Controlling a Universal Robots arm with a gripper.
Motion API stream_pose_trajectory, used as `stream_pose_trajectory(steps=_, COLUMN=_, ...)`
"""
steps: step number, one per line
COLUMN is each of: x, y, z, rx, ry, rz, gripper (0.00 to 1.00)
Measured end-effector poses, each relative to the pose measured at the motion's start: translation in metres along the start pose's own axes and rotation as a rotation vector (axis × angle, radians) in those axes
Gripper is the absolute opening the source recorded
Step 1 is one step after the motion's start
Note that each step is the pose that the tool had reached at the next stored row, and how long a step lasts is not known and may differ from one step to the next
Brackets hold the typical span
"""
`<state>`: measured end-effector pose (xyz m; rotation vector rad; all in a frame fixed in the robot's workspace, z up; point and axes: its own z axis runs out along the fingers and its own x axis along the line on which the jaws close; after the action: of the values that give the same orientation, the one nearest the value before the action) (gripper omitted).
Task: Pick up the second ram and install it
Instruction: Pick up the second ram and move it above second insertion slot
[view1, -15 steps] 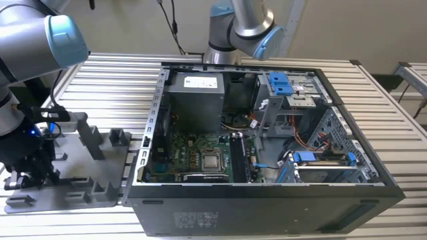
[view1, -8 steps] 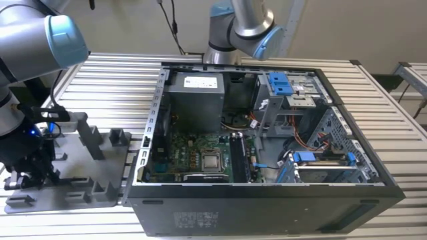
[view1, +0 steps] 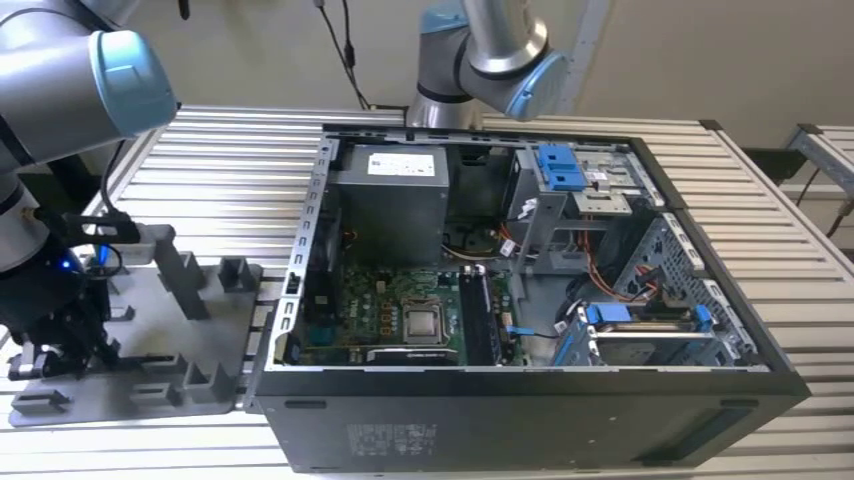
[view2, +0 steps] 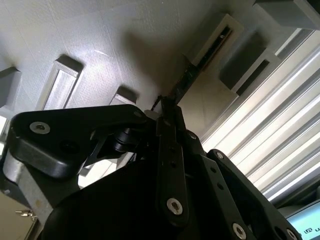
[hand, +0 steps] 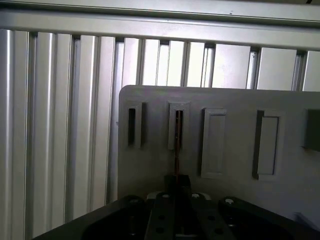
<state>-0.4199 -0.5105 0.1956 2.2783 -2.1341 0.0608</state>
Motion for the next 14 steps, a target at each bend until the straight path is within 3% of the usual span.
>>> stream_pose_trajectory(steps=3, x=0.0000, y=-0.0001, z=-0.0022, rx=0.0009, ry=-0.0007, rz=0.000, gripper=0.14)
stream_pose_trajectory(steps=14, x=0.0008, y=-0.0003, z=-0.0228, rx=0.0000, ry=-0.0001, rz=0.000, gripper=0.14)
